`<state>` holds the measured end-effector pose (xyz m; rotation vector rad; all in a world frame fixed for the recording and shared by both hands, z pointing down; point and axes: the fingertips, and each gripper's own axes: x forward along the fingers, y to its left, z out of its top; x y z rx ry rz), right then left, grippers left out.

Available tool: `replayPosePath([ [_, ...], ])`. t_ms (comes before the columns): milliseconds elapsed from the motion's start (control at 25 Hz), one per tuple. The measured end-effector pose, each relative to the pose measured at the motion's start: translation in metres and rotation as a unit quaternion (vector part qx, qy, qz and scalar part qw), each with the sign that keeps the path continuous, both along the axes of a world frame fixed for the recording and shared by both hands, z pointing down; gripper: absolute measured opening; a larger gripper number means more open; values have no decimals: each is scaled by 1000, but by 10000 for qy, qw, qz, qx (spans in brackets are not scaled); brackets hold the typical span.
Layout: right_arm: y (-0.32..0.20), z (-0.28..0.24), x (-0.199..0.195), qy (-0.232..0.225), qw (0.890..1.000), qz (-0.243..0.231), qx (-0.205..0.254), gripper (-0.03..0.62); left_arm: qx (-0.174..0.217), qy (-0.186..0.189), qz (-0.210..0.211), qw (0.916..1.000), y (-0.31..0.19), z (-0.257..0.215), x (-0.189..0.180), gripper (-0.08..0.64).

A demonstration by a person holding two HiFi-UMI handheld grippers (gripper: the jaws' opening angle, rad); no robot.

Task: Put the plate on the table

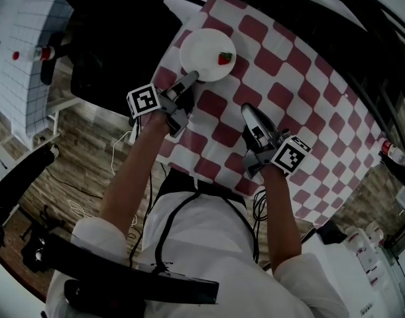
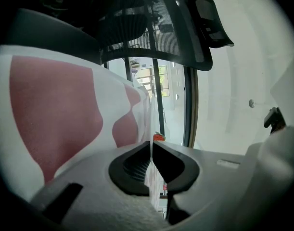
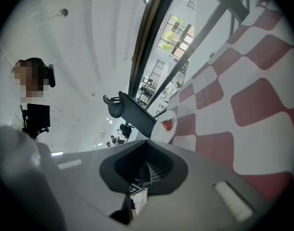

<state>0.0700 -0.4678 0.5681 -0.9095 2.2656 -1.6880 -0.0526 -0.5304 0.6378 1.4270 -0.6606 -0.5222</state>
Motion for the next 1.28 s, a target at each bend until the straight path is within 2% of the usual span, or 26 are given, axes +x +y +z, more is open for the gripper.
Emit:
replayPosePath([
  [680, -7, 4, 6, -52, 9998, 180, -57, 8, -218, -142, -17, 9997, -2, 10, 0, 23],
  [760, -6, 3, 8, -71, 9998, 202, -52, 8, -269, -220, -5, 9994, 0, 14, -1, 23],
  [880, -5, 2, 10, -111, 9997, 229, -35, 8, -434, -542, 10, 9976, 4, 29, -9, 23],
  [1200, 0, -1, 13, -107, 9996, 256, -26, 8, -608, -266, -182, 9976, 1, 22, -6, 25],
  [1280, 2, -3, 14, -112, 9996, 247, -10, 8, -675, -228, -241, 9972, 0, 22, -7, 47],
])
